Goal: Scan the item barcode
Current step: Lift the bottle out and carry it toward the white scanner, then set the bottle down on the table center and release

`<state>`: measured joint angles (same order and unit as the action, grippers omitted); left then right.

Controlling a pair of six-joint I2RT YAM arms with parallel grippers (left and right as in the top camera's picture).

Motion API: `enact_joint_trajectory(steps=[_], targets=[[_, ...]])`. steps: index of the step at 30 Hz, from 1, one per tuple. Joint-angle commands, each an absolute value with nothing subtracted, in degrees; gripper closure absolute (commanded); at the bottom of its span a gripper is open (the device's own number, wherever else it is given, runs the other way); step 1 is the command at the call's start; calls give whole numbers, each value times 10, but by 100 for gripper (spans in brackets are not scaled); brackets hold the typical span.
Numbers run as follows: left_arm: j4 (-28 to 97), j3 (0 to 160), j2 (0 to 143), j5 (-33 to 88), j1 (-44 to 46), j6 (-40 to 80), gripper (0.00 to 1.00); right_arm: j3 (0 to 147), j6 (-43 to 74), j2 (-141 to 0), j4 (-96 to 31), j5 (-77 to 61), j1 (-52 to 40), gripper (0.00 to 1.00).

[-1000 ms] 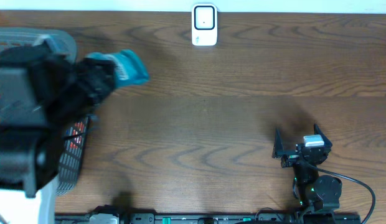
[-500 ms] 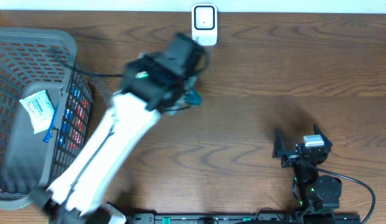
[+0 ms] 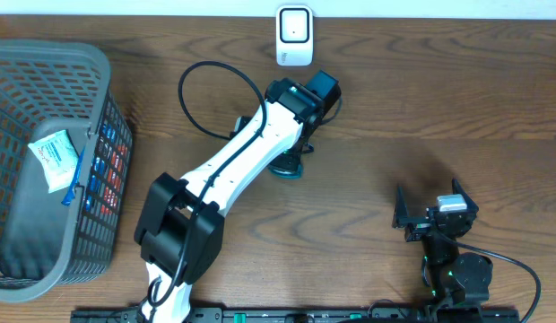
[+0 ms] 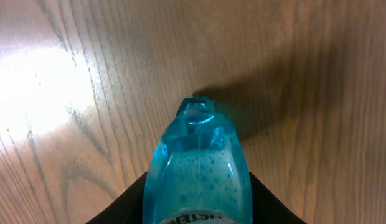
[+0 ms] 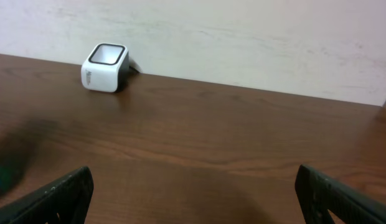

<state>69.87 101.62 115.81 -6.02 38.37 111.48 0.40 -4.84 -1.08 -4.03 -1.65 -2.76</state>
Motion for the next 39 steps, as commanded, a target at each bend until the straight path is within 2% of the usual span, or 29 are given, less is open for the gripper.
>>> enact_joint_trajectory(steps=[1,4,14,17,21,33,39], targets=[[703,1030,1160,-53,384,1159,62,3,-52,-11,-43,-14,-31,1],[702,1030,1160,-53,383,1163,61,3,-52,-11,-43,-14,-31,1],[702,1030,1160,-53,381,1145,34,3,-52,-11,-43,-14,-31,1],[702,1030,1160,-54,379,1129,16,3,-52,-11,-43,-14,-31,1],[703,1032,1157,-44,369,1099,1,3,-52,-11,-43,-14,-31,1],[718,1090,1046,-35,317,994,2,3,-52,-11,-43,-14,-31,1],[718,1142,940,-76,242,799,2,3,-52,-11,-43,-14,-31,1]])
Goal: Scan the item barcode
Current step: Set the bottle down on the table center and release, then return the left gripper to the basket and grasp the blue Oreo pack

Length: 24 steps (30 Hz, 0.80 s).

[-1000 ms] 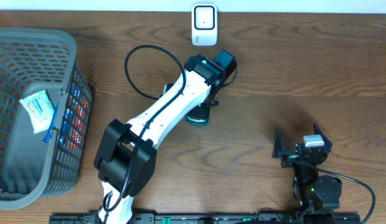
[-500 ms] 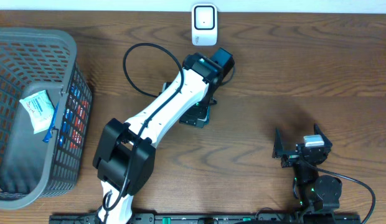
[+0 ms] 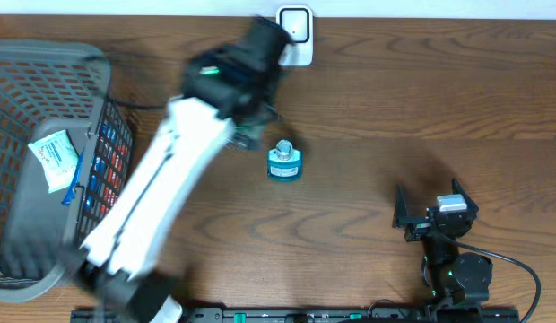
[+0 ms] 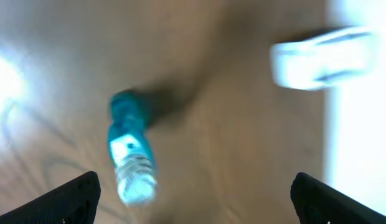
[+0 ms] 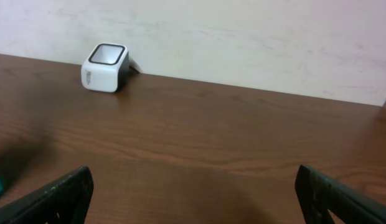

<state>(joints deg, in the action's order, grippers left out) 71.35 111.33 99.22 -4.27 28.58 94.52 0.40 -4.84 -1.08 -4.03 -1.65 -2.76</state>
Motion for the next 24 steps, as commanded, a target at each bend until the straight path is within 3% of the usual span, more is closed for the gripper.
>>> enact_joint_trajectory(steps=[1,9,14,19,24], targets=[[718,1147,925,-76,224,759,2,3,-52,-11,-43,-14,-31,1],[830,1151,813,-86,-48,535,2,3,-52,-11,-43,-14,-31,1],[857,1146,819,-83,-202,316,2,3,-52,-11,-43,-14,-31,1],[894,1123,862,-84,-265,185,2,3,-52,-11,-43,-14,-31,1],[879,1093,913,-84,-281,136,2,3,-52,-11,-43,-14,-31,1]])
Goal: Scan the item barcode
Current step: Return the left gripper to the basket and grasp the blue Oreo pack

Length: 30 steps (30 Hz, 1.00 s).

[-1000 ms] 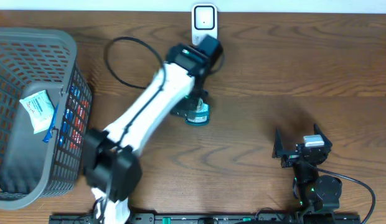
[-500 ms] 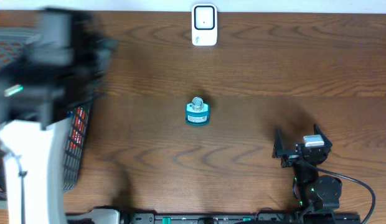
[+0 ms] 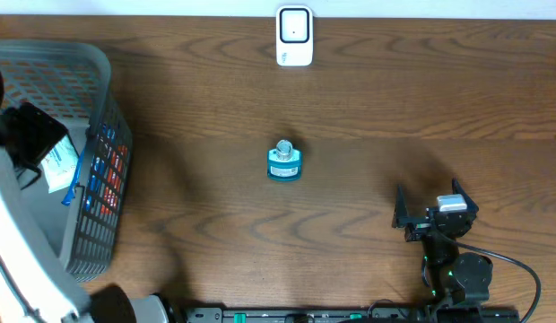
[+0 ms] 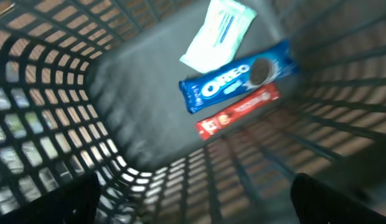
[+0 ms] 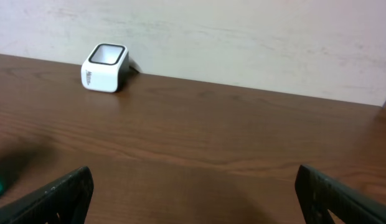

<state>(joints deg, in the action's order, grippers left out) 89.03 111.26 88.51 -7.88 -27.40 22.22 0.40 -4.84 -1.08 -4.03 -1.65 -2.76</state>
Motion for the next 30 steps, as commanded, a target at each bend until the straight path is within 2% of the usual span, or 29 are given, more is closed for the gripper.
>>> enact_joint_trajectory(steps=[1,6,13,18,30], targets=[[865,1084,921,-84,-281,119,2,3,-52,-11,-43,-14,-31,1],[785,1023,953,-80,-282,23,2,3,-52,-11,-43,-14,-31,1],[670,919,990,-79,-282,-38,2,3,-52,-11,-43,-14,-31,1],[598,855,1026,-33,-282,-105,2,3,-52,-11,-43,-14,-31,1],[524,846,1157,-30,-282,-162,2,3,-52,-11,-43,-14,-31,1]])
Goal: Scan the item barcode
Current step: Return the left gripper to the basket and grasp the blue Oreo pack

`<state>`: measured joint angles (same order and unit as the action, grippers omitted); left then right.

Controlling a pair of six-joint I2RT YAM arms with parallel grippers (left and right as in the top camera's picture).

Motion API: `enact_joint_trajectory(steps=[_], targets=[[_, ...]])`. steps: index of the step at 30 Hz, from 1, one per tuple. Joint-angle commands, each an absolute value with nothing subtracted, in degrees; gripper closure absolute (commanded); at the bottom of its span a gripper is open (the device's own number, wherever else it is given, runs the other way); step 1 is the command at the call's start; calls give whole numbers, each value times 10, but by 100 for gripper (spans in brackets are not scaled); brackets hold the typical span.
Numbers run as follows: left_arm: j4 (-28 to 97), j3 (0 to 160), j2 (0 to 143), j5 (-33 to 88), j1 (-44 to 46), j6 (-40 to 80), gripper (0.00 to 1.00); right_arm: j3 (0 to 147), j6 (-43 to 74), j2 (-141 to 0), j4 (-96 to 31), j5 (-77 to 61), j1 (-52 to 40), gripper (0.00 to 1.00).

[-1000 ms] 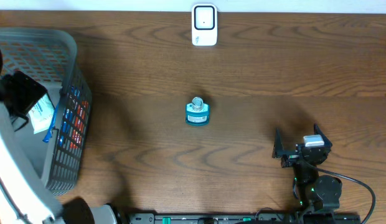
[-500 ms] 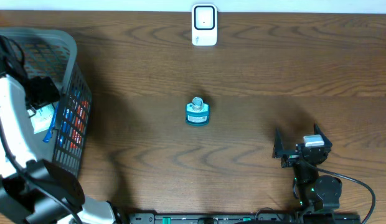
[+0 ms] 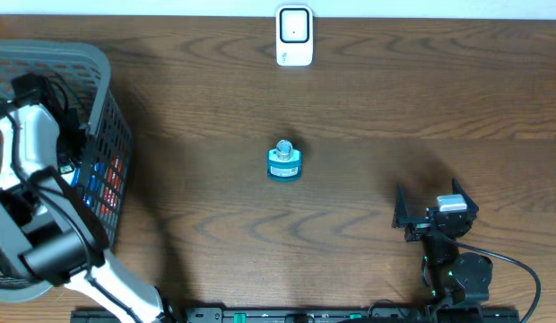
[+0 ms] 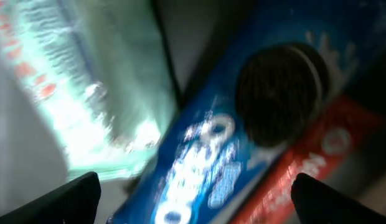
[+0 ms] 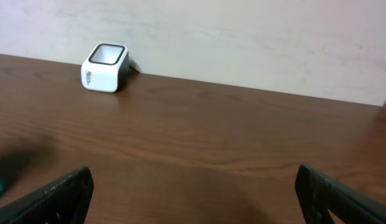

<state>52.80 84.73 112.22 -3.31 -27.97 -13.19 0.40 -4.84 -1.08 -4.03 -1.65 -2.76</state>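
Note:
My left gripper (image 4: 194, 186) is open, deep inside the grey basket (image 3: 100, 67), close over a blue Oreo pack (image 4: 243, 130). A red snack bar (image 4: 317, 149) lies beside the pack and a pale green-white packet (image 4: 99, 81) lies on its other side. Nothing is between the fingers (image 4: 75, 199). The white barcode scanner (image 3: 294, 36) stands at the table's far edge and also shows as a scanner (image 5: 104, 59) in the right wrist view. My right gripper (image 5: 193, 180) rests open at the near right, holding nothing.
A teal bottle (image 3: 283, 163) stands upright mid-table, well apart from both grippers. The left arm (image 3: 31, 144) leans over the basket's near wall. The basket takes up the table's left end. A pale wall (image 5: 243, 37) rises behind the scanner.
My left gripper has dropped from high over the basket to just above the Oreo pack, which now fills its view. It is still open. The right arm and bottle are unmoved.
My left gripper was shut on the teal bottle, standing it mid-table. Then it was open and away near the scanner, the bottle left upright. Then it hung over the basket's packets, and now it is low inside the basket.

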Motion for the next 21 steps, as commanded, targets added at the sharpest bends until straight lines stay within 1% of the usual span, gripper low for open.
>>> enact_joint_trajectory(steps=[1,6,7,8,9,10,12,13,14,15,17,21], targets=[[521,846,1168,-30,-282,-166,2,3,-52,-11,-43,-14,-31,1],[509,846,1216,-26,-282,-167,2,3,-52,-11,-43,-14,-31,1],[508,846,1220,-22,-282,-167,13,3,-52,-11,-43,-14,-31,1],[509,846,1223,-19,-282,-167,22,3,-52,-11,-43,-14,-31,1],[509,846,1224,-19,-282,-167,35,3,-52,-11,-43,-14,-31,1],[509,846,1224,-19,-282,-167,50,3,-52,-11,-43,-14,-31,1],[510,847,1220,-19,-282,-167,71,3,-52,-11,-43,-14,-31,1],[512,847,1217,-19,-282,-167,78,3,-52,-11,-43,-14,-31,1],[514,847,1214,-19,-282,-166,81,3,-52,-11,-43,-14,-31,1],[517,847,1210,-19,-282,-166,89,3,-52,-11,-43,-14,-31,1],[520,849,1200,-20,-282,-159,92,3,-52,-11,-43,-14,-31,1],[531,865,1162,-21,-282,-138,92,3,-52,-11,-43,-14,-31,1]])
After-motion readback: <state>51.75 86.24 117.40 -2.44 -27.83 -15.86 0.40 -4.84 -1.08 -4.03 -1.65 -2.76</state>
